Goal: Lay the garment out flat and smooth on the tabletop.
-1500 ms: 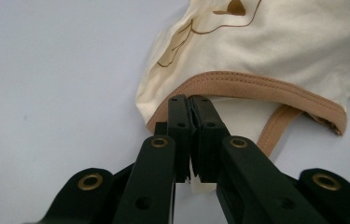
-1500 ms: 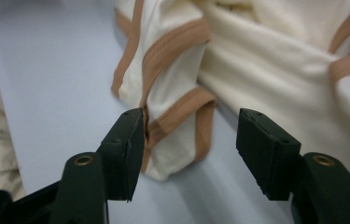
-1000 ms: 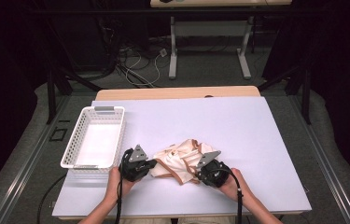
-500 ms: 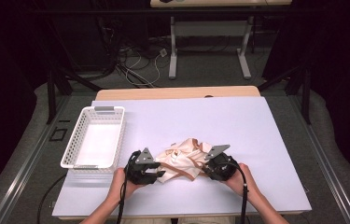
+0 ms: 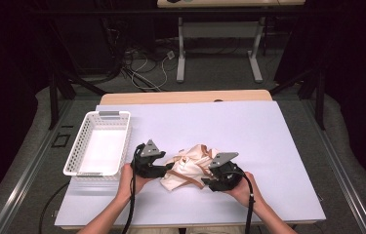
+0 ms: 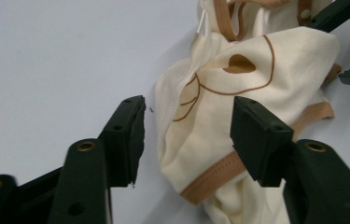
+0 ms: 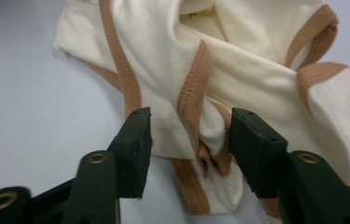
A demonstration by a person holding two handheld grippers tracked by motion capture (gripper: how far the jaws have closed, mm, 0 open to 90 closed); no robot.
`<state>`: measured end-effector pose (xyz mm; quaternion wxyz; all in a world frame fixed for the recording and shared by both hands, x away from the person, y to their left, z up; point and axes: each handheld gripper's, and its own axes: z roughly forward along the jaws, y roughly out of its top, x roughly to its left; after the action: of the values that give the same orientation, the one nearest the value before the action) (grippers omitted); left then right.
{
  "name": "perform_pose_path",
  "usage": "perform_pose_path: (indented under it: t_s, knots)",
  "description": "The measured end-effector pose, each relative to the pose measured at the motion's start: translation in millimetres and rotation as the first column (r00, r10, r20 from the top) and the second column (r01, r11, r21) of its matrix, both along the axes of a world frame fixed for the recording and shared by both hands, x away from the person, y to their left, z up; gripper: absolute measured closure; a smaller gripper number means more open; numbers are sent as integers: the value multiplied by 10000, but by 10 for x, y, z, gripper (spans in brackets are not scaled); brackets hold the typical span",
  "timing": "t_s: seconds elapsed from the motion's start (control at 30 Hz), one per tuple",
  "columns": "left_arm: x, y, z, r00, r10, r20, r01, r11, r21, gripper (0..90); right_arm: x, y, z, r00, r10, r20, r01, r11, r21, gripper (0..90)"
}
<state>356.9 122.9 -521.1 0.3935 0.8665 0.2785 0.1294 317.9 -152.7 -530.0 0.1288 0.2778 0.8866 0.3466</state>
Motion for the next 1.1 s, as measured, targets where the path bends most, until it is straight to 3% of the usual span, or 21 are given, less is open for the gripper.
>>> perform_pose_path:
  t_s: [0.13,0.37,0.57,0.7,1.1]
  knots:
    - [91,-79,-32,10000,-54,21,53,9999,108,554,4,9,-22,9999,97,-137,-97,10000,5,571]
    - [221,-180,-128,9992,-282,-276,294,9986,433,674,16,6,-87,9999,127,-42,-128,9998,-144,729]
    - [245,-168,-171,9990,-199,-400,214,9990,386,867,4,-8,-78,10000,-17,56,19,9997,-251,808]
    - [240,-131,-163,9990,-145,-411,159,9993,340,880,7,-30,-70,9999,12,148,-8,9996,-265,816]
    - [172,88,-128,9983,190,-546,-189,9998,40,879,21,-140,-41,9969,-570,544,598,9969,-506,823]
